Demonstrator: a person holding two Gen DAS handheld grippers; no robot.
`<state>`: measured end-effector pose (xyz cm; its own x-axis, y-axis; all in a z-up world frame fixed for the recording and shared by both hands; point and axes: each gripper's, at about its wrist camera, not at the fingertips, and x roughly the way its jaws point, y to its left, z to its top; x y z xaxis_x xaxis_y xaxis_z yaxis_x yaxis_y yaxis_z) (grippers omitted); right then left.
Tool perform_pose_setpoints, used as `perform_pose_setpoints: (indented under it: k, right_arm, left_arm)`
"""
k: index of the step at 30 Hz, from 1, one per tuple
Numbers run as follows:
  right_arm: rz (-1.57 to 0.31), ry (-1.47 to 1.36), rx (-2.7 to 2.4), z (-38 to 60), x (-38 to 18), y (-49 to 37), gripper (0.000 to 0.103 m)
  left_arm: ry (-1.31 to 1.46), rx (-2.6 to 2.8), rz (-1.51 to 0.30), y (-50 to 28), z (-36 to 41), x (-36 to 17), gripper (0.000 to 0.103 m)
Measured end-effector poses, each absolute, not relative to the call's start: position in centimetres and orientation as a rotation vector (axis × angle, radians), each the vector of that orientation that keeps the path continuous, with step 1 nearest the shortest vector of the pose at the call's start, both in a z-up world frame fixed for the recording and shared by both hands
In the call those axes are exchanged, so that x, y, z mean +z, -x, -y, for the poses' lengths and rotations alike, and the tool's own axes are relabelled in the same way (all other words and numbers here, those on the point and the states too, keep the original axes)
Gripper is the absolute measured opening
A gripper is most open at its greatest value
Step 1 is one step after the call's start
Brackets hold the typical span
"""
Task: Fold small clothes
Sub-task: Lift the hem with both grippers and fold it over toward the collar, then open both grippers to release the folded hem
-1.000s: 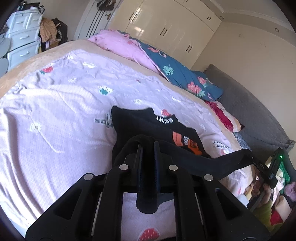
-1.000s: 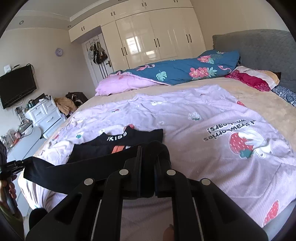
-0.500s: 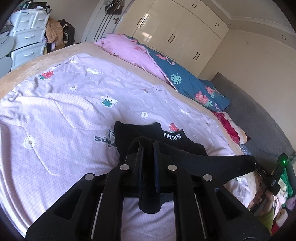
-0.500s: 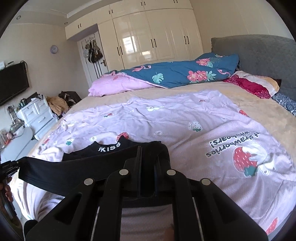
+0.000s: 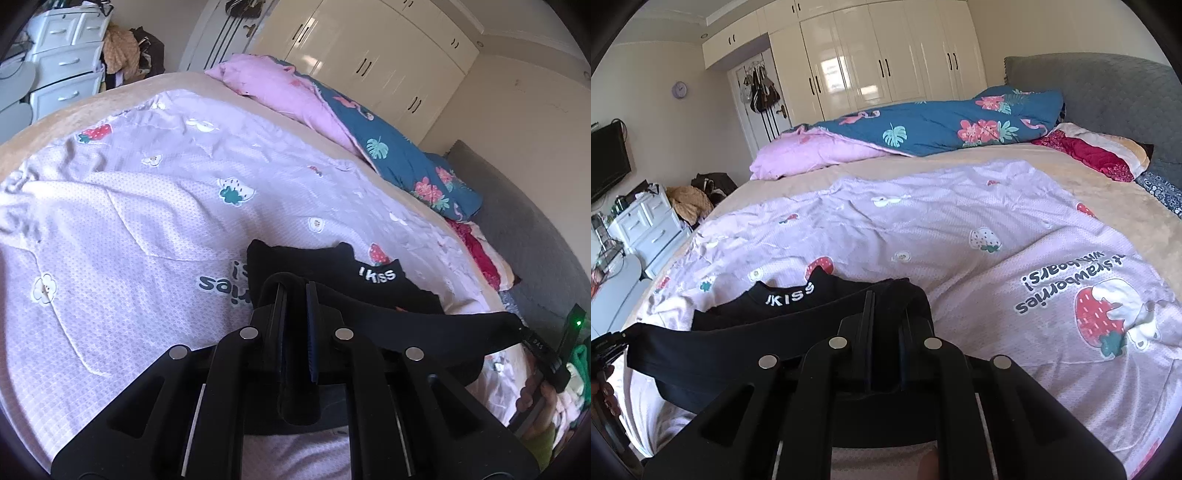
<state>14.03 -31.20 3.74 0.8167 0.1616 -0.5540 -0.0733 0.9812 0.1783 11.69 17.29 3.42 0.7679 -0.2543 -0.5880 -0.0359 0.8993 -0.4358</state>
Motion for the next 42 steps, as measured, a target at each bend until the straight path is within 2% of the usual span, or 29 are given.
perform_pose_setpoints:
  k: [8,10,11,12,15,17,20,23,24,27,29,31,42]
  right_arm:
    - [-0.645,-0.125,0.092,30.5,1.7,-15.6,0.012]
    - [-0.642,-0.117,0.08,30.4,1.4,-15.5,0.021]
    - [-0.63,-0.109,0.07,30.3,1.3,-15.3,0.039]
    - [-0.619,-0.102,0.066,30.3,1.3,-15.1,0.046]
    - [-0.599,-0.076,0.065,30.2,1.4,-14.4,0.046]
    - [-0.582,-0.061,0.074,30.0,1.5,-13.6,0.046]
    - [-0.58,-0.038,0.105,29.1,1.5,-12.7,0.046]
    - [-0.593,0.002,0.134,27.9,1.2,-12.0,0.041]
    - [-0.599,0.021,0.145,27.3,1.0,-11.7,0.035]
    - [-0.631,0.057,0.172,26.1,0.2,-11.2,0.026]
    - [-0.655,0.074,0.175,25.6,-0.5,-11.0,0.021]
    - [-0.686,0.088,0.165,25.2,-1.4,-10.9,0.019]
    - [-0.836,0.139,0.081,25.5,-5.5,-14.9,0.016]
  left_arm:
    - [0.409,-0.078,-0.694,-12.8,-16.7,2.2,0.005]
    - [0.381,-0.055,-0.672,-12.4,-16.5,2.4,0.007]
    - [0.377,-0.052,-0.662,-12.1,-16.6,2.6,0.008]
    - [0.375,-0.048,-0.656,-11.9,-16.6,2.7,0.008]
    - [0.336,-0.046,-0.637,-11.0,-16.1,3.5,0.012]
    - [0.297,-0.061,-0.63,-10.4,-15.1,4.1,0.023]
    - [0.25,-0.097,-0.637,-9.5,-13.4,4.3,0.028]
    - [0.192,-0.147,-0.678,-8.7,-11.0,3.7,0.032]
    - [0.173,-0.166,-0.694,-8.4,-10.3,3.3,0.032]
    - [0.128,-0.202,-0.744,-7.8,-8.4,1.7,0.032]
    - [0.104,-0.206,-0.779,-7.7,-7.6,0.3,0.027]
    - [0.057,-0.193,-0.803,-7.6,-6.8,-0.9,0.018]
    - [0.061,-0.096,-0.814,-10.6,-8.9,-2.1,0.018]
